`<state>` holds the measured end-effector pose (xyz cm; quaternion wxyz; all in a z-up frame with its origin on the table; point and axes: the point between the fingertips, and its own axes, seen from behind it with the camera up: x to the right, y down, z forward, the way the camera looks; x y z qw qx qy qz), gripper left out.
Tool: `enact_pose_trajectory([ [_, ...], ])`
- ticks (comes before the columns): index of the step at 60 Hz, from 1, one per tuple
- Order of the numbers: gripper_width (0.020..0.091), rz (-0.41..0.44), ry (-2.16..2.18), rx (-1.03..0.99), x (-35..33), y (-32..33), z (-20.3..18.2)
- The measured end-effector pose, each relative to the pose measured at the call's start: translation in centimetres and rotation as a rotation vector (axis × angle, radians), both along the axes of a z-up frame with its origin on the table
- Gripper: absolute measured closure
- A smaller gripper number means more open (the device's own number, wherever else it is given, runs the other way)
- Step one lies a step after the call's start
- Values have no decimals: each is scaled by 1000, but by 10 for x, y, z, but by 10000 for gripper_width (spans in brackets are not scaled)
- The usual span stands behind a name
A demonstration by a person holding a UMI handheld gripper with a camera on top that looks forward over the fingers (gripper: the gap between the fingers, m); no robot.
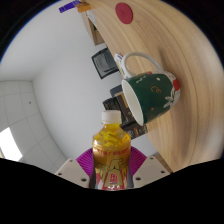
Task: Pour water
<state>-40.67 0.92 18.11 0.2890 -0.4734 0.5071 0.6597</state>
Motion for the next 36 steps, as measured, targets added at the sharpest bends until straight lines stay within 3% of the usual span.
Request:
enact_pose_trajectory([
  [12,672,-21,87,-29,7,0,6],
  [22,671,-15,-143,50,7,-7,14],
  [29,670,-129,-486,207,52,-14,64],
  [36,670,-358,-928,353,143,-20,118],
])
